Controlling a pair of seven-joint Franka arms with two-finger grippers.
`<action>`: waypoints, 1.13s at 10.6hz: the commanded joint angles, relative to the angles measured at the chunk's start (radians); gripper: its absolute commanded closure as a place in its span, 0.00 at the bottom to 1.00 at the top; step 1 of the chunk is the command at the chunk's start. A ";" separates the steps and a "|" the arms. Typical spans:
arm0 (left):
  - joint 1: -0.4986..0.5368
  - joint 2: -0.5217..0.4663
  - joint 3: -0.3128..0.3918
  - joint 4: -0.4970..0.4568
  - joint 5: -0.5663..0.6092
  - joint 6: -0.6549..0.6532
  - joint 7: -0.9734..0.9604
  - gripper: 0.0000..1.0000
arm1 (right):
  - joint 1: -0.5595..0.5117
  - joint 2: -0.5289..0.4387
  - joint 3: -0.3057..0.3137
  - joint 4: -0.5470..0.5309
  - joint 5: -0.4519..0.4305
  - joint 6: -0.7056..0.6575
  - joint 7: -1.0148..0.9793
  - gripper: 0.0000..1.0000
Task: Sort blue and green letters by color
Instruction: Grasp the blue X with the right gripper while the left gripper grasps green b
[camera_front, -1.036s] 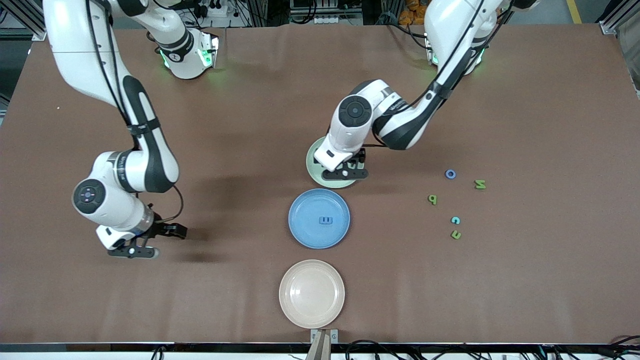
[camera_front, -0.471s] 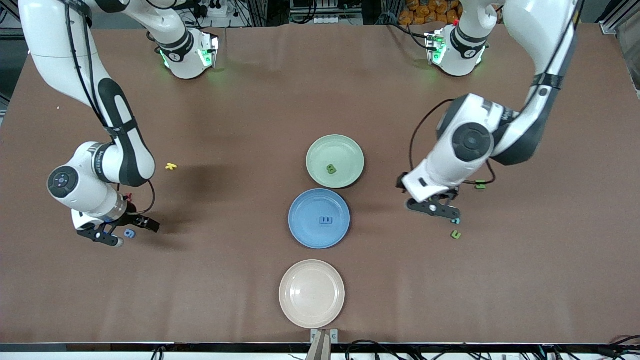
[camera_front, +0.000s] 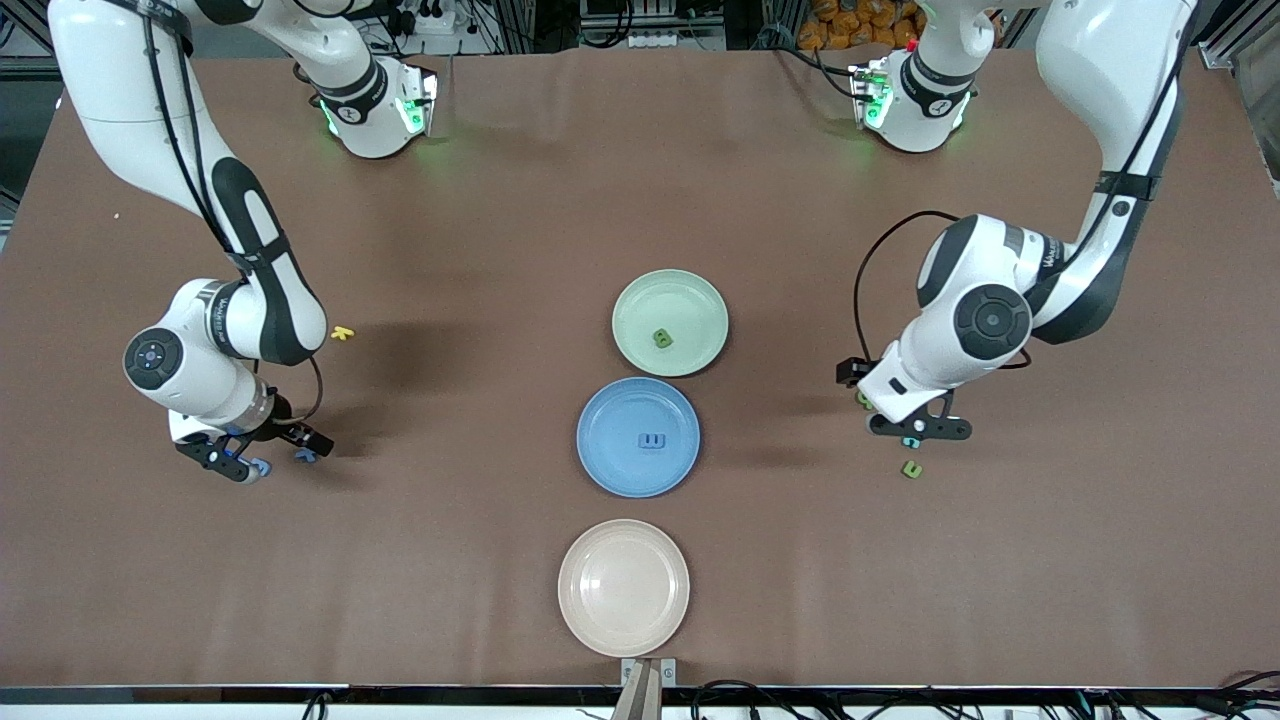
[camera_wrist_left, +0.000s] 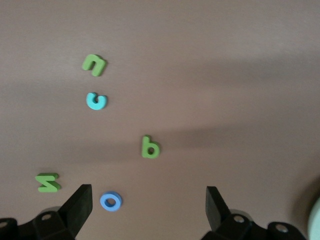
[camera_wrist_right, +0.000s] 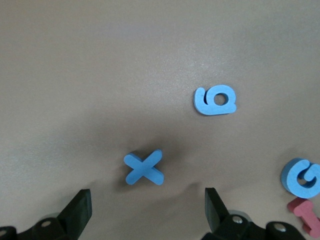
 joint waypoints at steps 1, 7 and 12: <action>0.082 0.006 -0.014 -0.127 0.014 0.189 -0.008 0.00 | -0.003 0.001 0.006 -0.023 -0.008 0.035 0.022 0.00; 0.071 0.111 -0.013 -0.155 0.044 0.307 -0.033 0.15 | 0.002 0.045 0.006 0.002 -0.010 0.057 0.022 0.33; 0.070 0.148 -0.014 -0.157 0.091 0.351 -0.034 0.28 | 0.003 0.045 0.007 0.034 -0.002 0.046 0.023 1.00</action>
